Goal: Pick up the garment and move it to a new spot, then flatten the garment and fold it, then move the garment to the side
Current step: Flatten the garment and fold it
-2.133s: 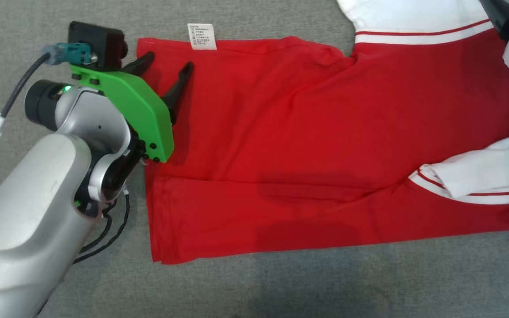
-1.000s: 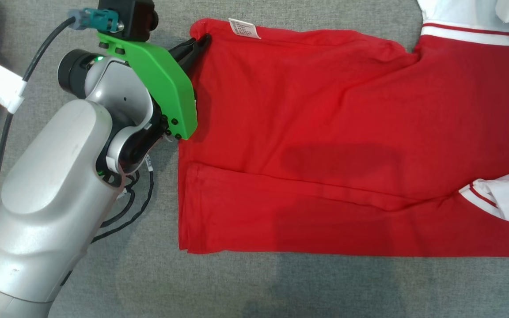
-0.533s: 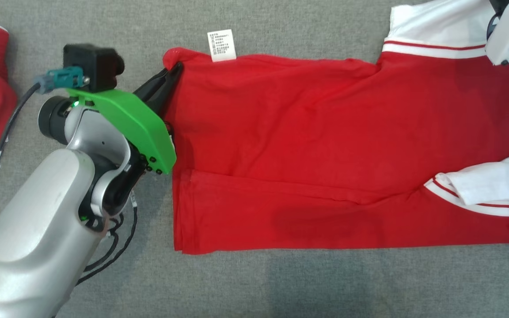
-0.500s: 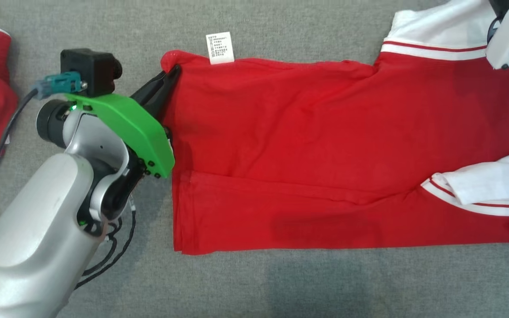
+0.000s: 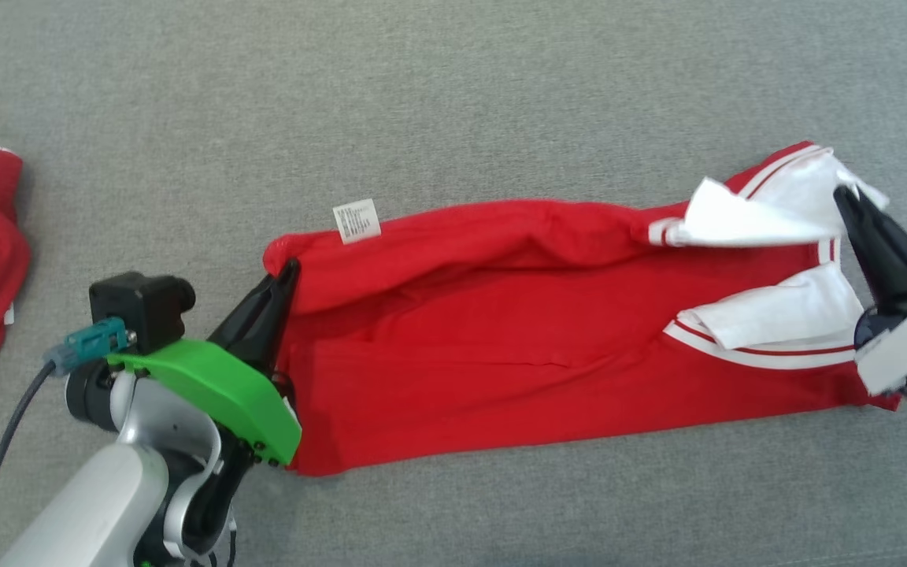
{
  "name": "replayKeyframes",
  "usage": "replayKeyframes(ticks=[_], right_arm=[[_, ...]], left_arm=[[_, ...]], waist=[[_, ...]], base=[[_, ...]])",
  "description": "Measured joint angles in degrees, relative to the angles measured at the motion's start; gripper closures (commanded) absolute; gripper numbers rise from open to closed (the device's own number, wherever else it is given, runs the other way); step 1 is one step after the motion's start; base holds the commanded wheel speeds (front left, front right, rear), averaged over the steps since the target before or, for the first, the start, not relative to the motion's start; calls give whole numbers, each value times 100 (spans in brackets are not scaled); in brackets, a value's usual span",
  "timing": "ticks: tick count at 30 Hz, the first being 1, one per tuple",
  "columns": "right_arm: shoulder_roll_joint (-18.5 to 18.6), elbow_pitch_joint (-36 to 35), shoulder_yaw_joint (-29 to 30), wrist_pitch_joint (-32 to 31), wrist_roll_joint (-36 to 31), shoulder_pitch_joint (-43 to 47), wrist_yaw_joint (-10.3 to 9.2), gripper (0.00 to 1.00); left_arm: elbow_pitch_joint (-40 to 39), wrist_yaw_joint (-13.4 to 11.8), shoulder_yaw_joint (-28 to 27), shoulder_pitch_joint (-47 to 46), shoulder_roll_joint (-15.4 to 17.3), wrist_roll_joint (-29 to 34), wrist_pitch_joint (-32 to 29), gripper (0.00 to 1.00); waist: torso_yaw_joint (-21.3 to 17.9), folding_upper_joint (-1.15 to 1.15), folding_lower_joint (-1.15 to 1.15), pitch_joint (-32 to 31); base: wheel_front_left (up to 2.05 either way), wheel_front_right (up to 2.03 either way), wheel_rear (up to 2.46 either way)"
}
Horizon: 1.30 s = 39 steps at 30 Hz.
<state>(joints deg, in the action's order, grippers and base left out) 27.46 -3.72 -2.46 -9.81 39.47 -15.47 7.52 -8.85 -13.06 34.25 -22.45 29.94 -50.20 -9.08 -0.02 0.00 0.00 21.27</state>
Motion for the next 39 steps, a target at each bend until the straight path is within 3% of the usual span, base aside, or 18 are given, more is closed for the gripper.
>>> replayKeyframes(ticks=[5, 10, 17, 22, 31, 32, 34, 39], right_arm=[[-756, -530, 213, 8, -123, 1030, -2, 100], [-1220, -35, 22, 236, -392, 1278, -3, 100], [-1276, 332, -164, 432, -442, 1229, -3, 100], [-1211, 230, -94, 487, -405, 1191, -3, 100], [-1125, 180, -154, 207, -472, 1410, -3, 100], [-1117, 204, -156, 226, -555, 1409, -3, 100], [-1001, 223, -125, 311, -854, 1407, -3, 0], [-777, -134, 138, 37, -921, 1654, 1, 0]], left_arm=[[-183, -229, -123, 743, -48, -204, 327, 100], [2, -367, -358, 1458, -38, -405, 762, 100], [-2, -326, -460, 1606, -43, -472, 924, 100], [-12, -309, -504, 1601, -57, -471, 1043, 100], [277, -255, -392, 1658, -68, -486, 1017, 99], [334, -248, -390, 1660, -86, -486, 1043, 64], [407, -199, -364, 1661, -118, -405, 1193, 0], [380, -285, -331, 1986, -70, 10, 1785, 0]], waist=[[-278, 0, 0, -139], [-574, 0, 0, -220], [-618, 0, 0, -304], [-564, 0, 0, -310], [-550, 0, 0, -354], [-554, 0, 0, -361], [-554, 0, 0, -391], [-558, 0, 0, -557]], base=[[0, 0, 0], [0, 0, 0], [0, 0, 0], [0, 0, 0], [0, 0, 0], [0, 0, 0], [0, 0, 0], [0, 0, 0]])
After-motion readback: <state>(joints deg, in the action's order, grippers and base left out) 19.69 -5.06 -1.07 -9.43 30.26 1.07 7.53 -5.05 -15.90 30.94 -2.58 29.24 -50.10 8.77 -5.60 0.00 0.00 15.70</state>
